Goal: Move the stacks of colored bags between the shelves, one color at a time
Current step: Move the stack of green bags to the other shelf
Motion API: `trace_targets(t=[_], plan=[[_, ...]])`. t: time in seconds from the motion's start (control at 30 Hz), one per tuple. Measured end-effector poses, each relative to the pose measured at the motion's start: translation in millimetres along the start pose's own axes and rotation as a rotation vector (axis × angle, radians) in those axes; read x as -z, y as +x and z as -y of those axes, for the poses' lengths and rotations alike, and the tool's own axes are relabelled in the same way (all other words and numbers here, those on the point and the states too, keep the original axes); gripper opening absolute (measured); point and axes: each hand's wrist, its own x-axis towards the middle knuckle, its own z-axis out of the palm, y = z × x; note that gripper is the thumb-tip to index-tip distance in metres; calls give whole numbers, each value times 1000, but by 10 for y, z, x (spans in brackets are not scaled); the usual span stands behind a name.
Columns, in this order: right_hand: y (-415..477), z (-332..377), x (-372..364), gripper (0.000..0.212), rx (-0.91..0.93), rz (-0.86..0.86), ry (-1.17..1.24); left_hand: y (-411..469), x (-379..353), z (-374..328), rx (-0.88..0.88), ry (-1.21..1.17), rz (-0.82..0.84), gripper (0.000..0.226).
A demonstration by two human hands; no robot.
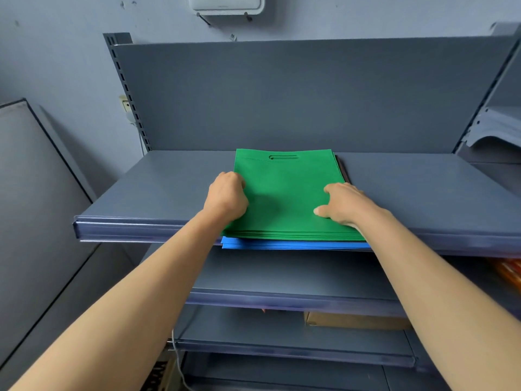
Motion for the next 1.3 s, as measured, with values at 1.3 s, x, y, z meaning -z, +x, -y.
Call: trace_targets(t=[1.3], plan=[[41,390,3,41,88,-37,209,-61,210,519,211,4,-38,25]])
